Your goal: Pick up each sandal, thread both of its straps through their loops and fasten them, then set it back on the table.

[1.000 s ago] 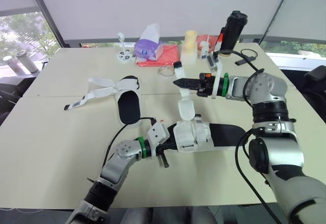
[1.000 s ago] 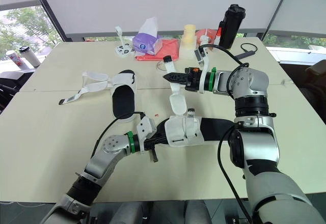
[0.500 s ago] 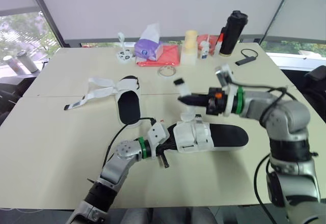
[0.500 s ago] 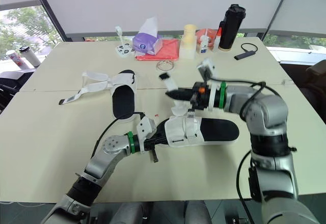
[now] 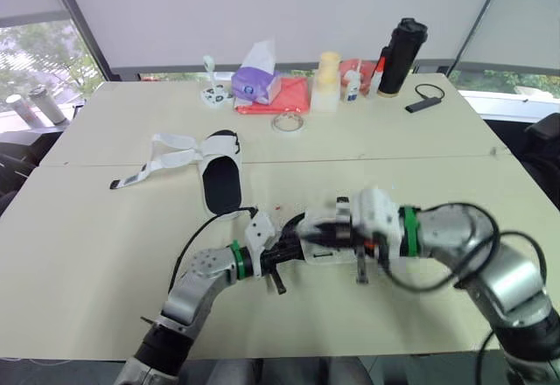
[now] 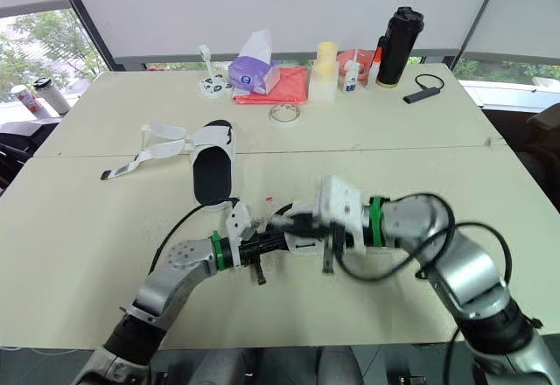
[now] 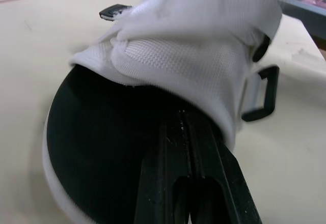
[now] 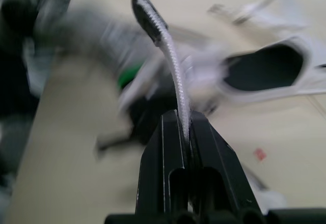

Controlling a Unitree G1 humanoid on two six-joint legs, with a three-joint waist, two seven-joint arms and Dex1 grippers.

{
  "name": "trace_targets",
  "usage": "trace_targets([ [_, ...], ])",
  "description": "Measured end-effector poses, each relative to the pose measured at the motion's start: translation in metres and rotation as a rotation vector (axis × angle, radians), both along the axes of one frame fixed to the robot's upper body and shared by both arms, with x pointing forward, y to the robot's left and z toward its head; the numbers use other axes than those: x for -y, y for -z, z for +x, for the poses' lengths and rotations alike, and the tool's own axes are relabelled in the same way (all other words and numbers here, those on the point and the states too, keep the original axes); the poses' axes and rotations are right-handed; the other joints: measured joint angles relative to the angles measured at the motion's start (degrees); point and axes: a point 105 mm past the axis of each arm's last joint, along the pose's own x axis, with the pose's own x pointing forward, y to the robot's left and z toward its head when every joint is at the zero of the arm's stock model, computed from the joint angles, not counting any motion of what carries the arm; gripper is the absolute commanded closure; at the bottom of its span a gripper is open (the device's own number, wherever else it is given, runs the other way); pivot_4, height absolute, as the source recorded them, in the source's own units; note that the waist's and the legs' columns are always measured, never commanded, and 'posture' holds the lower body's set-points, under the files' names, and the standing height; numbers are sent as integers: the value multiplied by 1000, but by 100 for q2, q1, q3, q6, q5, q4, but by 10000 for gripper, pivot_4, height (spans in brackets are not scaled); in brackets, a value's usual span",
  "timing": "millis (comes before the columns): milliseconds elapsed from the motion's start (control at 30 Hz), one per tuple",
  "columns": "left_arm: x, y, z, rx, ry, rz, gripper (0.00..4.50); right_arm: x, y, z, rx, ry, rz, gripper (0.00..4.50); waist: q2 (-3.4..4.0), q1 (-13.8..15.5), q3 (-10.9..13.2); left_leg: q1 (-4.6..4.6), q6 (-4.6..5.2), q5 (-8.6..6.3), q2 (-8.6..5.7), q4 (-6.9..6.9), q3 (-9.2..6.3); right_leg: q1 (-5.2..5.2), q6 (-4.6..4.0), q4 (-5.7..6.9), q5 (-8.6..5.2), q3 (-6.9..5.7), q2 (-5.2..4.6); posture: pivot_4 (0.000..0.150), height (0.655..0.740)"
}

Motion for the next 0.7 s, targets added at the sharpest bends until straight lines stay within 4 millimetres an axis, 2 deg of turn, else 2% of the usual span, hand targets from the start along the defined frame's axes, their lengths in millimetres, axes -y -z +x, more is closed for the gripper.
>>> trace_targets([
  [100,1,1,-1,-11,3,2,45000,-1,5,-1,167,-73,-58,44680,-2,4,1,15,-1,0,2,0,1,13,-12,1,-6,0,0,1500,7400],
  [333,1,2,-1,-17,7,8,45000,9,31,8,487,-195,-182,44680,-4,15,2,32,-1,-1,2,-1,1,30,-18,-2,-8,2,-1,1500,7400],
  [467,1,3,-1,-17,4,8,45000,11,36,14,593,-227,-200,44680,-4,15,2,38,-1,0,2,-2,0,34,-18,1,-8,4,-1,1500,7400],
  [567,2,3,-1,-17,0,7,45000,14,40,21,682,-255,-231,36303,-4,18,2,44,-1,0,1,-2,0,41,-19,1,-8,5,-1,1500,7400],
  [700,3,2,0,-15,-2,6,45000,19,44,21,740,-291,-241,15073,-4,23,2,47,-1,0,1,-2,-1,43,-20,1,-8,6,-1,1500,7400],
])
